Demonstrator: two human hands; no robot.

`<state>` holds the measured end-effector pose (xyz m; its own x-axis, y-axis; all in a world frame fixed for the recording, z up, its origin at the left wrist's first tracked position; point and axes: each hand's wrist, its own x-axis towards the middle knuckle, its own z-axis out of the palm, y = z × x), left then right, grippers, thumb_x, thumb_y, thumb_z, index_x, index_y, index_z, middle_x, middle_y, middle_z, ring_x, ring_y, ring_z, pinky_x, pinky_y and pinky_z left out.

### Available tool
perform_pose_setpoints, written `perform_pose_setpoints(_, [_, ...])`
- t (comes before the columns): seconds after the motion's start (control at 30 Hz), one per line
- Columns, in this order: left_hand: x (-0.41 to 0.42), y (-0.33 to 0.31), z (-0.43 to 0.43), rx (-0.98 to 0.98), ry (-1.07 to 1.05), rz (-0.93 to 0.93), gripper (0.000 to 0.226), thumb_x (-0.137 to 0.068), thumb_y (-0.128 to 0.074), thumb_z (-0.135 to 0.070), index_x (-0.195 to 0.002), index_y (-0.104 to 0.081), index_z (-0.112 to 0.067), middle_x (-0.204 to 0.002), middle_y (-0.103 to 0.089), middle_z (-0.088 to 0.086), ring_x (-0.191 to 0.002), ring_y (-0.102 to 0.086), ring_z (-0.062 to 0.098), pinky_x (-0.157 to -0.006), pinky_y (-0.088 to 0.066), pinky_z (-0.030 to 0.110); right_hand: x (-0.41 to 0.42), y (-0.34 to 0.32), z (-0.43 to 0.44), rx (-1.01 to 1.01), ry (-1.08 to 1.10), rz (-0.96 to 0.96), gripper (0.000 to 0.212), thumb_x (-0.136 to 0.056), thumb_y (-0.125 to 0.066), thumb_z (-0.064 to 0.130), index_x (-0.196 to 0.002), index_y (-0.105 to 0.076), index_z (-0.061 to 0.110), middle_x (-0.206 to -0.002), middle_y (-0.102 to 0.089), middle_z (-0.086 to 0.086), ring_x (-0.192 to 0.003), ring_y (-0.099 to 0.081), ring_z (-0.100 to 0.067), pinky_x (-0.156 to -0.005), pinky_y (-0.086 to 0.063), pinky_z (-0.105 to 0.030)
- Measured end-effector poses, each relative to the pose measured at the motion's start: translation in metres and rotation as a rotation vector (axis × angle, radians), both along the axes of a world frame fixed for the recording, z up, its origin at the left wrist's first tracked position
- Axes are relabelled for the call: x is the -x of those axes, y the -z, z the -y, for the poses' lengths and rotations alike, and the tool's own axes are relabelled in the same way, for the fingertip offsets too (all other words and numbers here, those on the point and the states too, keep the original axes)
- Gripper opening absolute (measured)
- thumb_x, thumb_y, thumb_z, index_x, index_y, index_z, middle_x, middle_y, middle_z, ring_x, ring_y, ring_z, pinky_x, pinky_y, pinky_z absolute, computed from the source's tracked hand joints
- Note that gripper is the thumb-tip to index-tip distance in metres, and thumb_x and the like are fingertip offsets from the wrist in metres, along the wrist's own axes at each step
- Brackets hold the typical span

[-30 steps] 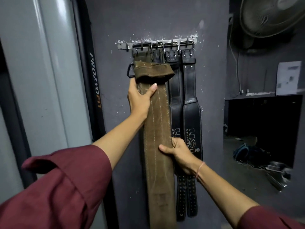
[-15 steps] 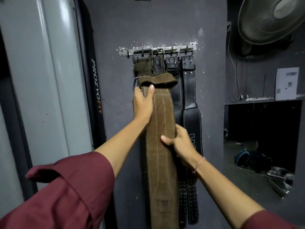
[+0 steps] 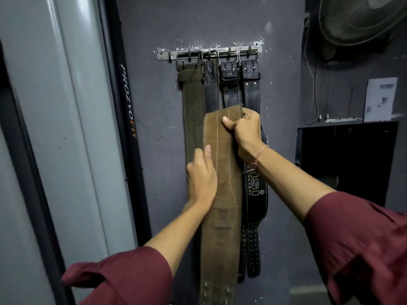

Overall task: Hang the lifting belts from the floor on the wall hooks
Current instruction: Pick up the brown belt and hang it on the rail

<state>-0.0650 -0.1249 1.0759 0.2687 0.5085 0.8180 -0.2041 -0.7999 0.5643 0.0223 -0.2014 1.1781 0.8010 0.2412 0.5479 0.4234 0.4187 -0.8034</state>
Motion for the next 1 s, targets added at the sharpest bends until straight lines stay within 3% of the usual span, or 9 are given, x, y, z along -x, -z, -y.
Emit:
perform_pose_setpoints(0.17, [0.004,0.046,0.011,0.044,0.093,-0.039,0.052,-0.100,-0.028,-0.054,-0.074,-0.044,-0.012,-0.053,-0.042,-0.006,-0.042,-0.038,0.008,-0.044,-0.033,0.037,0.003,-0.021,0.015,-0.065,0.019,-0.007,0.016,-0.080,-0.066,-0.009,-0.096,-0.066,-0.010,-0.101,-0.073,-0.024,-0.088,-0.072,-0.031,-0.079,-0.061,-0.046])
perform_pose_setpoints(0.27, [0.007,0.069,0.017,0.072,0.146,-0.031,0.050,-0.098,-0.029,-0.053,-0.069,-0.043,-0.015,-0.051,-0.040,-0.011,-0.041,-0.040,0.008,-0.042,-0.028,0.025,0.008,-0.032,0.023,-0.071,0.016,0.028,0.012,-0.083,-0.063,-0.014,-0.086,-0.065,-0.002,-0.102,-0.072,-0.025,-0.088,-0.070,-0.029,-0.080,-0.060,-0.041])
perform_pose_setpoints(0.37, [0.010,0.072,0.022,0.084,0.158,-0.040,0.042,-0.102,-0.039,-0.041,-0.066,-0.040,-0.020,-0.051,-0.039,-0.013,-0.043,-0.044,0.004,-0.043,-0.030,0.015,0.006,-0.037,0.022,-0.036,0.049,0.043,0.010,-0.082,-0.066,-0.010,-0.082,-0.066,0.000,-0.101,-0.074,-0.024,-0.095,-0.072,-0.035,-0.084,-0.060,-0.048])
perform_pose_setpoints(0.43, [0.014,0.081,0.023,0.064,0.177,-0.089,0.039,-0.102,-0.048,-0.037,-0.065,-0.038,-0.028,-0.049,-0.039,-0.013,-0.044,-0.044,0.001,-0.046,-0.034,0.012,-0.001,-0.042,0.023,-0.031,0.100,0.024,0.007,-0.079,-0.070,-0.006,-0.085,-0.068,-0.003,-0.092,-0.074,-0.021,-0.087,-0.073,-0.034,-0.082,-0.058,-0.055])
perform_pose_setpoints(0.57, [0.021,0.114,0.016,0.092,0.318,-0.124,0.038,-0.097,-0.049,-0.048,-0.072,-0.052,-0.019,-0.053,-0.051,-0.017,-0.046,-0.043,0.001,-0.044,-0.036,0.022,-0.010,-0.041,0.030,-0.030,0.106,0.014,0.010,-0.080,-0.069,-0.007,-0.084,-0.066,0.002,-0.086,-0.071,-0.016,-0.078,-0.068,-0.025,-0.081,-0.060,-0.050])
perform_pose_setpoints(0.67, [0.017,0.118,0.014,0.093,0.362,-0.115,0.036,-0.099,-0.050,-0.044,-0.087,-0.066,-0.013,-0.059,-0.059,-0.020,-0.051,-0.052,-0.002,-0.049,-0.042,0.020,-0.012,-0.034,0.029,-0.027,0.082,0.027,0.009,-0.082,-0.067,-0.007,-0.087,-0.067,0.000,-0.086,-0.071,-0.015,-0.079,-0.069,-0.025,-0.082,-0.060,-0.050])
perform_pose_setpoints(0.77, [0.007,0.093,0.019,0.085,0.332,-0.053,0.039,-0.099,-0.045,-0.050,-0.077,-0.057,-0.020,-0.058,-0.053,-0.016,-0.052,-0.046,0.000,-0.051,-0.040,0.026,-0.014,-0.032,0.030,-0.019,0.075,0.027,0.011,-0.083,-0.067,-0.006,-0.093,-0.068,-0.007,-0.091,-0.073,-0.018,-0.086,-0.072,-0.029,-0.085,-0.059,-0.049])
perform_pose_setpoints(0.87, [-0.009,0.045,0.023,0.157,0.272,0.012,0.040,-0.102,-0.038,-0.049,-0.073,-0.047,-0.024,-0.061,-0.050,-0.015,-0.059,-0.047,0.003,-0.062,-0.043,0.035,-0.009,-0.022,0.028,0.003,0.029,0.057,0.017,-0.084,-0.066,-0.006,-0.100,-0.067,-0.008,-0.101,-0.074,-0.021,-0.098,-0.071,-0.037,-0.088,-0.058,-0.049])
perform_pose_setpoints(1.0, [-0.025,-0.024,0.018,0.395,0.244,-0.095,0.070,-0.097,-0.028,-0.067,-0.115,-0.066,-0.011,-0.107,-0.071,0.006,-0.102,-0.064,0.023,-0.096,-0.050,0.042,-0.002,0.001,0.028,0.035,-0.031,0.057,0.017,-0.087,-0.064,-0.005,-0.104,-0.066,-0.005,-0.102,-0.073,-0.021,-0.096,-0.071,-0.035,-0.082,-0.061,-0.044])
